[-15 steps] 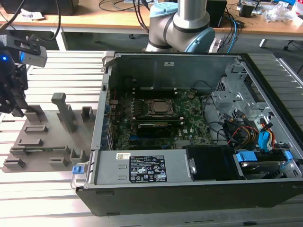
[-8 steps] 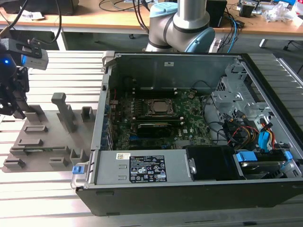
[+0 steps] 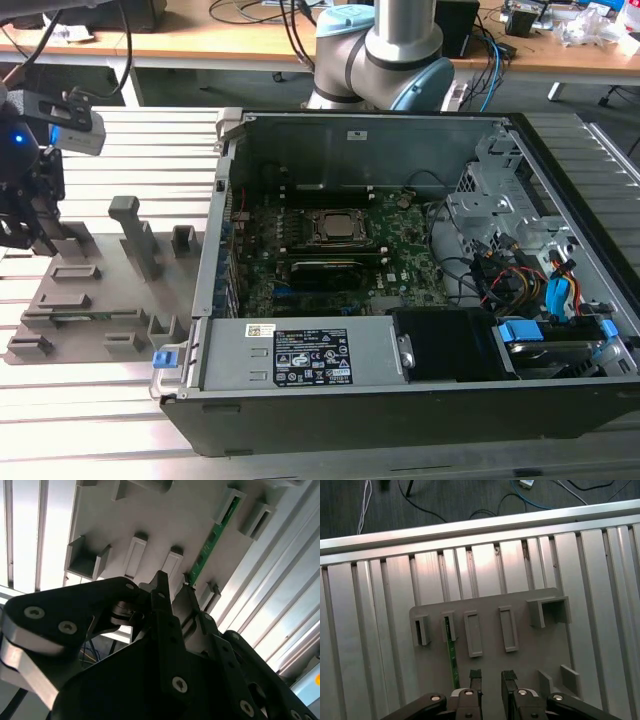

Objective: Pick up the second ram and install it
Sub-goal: 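Pick up the second ram and move it above second insertion slot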

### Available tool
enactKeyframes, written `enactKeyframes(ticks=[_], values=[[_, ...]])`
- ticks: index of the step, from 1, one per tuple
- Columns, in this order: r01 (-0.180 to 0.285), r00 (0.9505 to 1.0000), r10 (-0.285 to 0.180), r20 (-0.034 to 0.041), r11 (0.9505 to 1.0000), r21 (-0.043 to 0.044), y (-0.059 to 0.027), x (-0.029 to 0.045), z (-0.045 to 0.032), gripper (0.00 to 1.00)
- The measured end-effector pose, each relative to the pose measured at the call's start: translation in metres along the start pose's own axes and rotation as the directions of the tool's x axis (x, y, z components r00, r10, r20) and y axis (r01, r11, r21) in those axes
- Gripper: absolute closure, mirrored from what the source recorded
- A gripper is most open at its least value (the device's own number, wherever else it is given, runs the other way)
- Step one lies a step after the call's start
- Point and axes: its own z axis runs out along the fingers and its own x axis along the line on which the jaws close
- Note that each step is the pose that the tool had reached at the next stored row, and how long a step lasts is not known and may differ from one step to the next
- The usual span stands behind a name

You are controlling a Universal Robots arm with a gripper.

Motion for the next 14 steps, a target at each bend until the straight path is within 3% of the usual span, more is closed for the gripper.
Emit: enactKeyframes(ticks=[14], values=[[0.0,1.0,0.0,0.0,1.0,0.0,-0.0008,0.0004,0.018,0.7]])
